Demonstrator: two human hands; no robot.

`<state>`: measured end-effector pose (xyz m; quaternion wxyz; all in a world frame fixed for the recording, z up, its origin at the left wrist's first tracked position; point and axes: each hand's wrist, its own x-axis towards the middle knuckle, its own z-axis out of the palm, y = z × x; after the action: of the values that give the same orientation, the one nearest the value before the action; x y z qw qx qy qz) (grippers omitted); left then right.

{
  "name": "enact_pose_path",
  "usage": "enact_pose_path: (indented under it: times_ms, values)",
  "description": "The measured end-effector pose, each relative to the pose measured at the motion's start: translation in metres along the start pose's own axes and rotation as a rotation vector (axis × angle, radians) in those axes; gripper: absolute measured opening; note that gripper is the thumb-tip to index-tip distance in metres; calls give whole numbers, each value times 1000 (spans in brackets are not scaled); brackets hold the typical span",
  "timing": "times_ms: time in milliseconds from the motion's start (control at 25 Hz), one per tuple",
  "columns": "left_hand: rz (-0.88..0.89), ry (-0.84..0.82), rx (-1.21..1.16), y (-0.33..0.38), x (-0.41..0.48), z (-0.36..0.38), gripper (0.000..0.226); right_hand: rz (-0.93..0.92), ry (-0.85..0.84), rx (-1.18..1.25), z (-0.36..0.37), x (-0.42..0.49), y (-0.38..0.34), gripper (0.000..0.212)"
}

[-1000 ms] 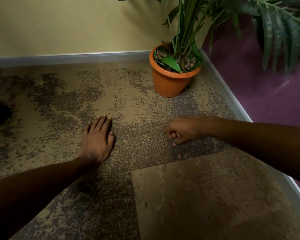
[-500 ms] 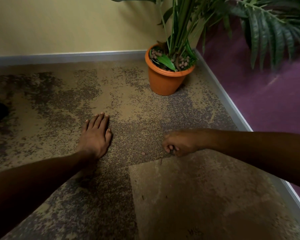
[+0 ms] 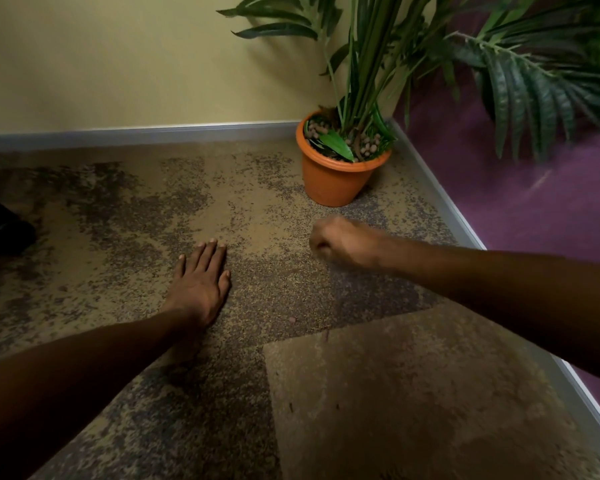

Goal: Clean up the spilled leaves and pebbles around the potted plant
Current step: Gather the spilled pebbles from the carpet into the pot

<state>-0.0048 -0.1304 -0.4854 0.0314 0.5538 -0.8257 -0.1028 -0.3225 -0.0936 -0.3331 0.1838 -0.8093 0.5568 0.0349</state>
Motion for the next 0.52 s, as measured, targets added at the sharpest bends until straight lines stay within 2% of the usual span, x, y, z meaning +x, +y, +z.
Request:
enact_pose_path:
  times_ms: [120,240,360,520]
  values:
    - [4,0,-2,0,0,1,70,-9,349,-63,-47,18,10,17]
    - [-1,2,5,0,0,1,68,45,573,-96,-85,32,19,19]
    - [-1,12,4,1,-1,1,66,163,663,-167,-108,50,28,26]
    - [-3,17,11,2,-2,1,67,236,643,-429,-116,69,25,28]
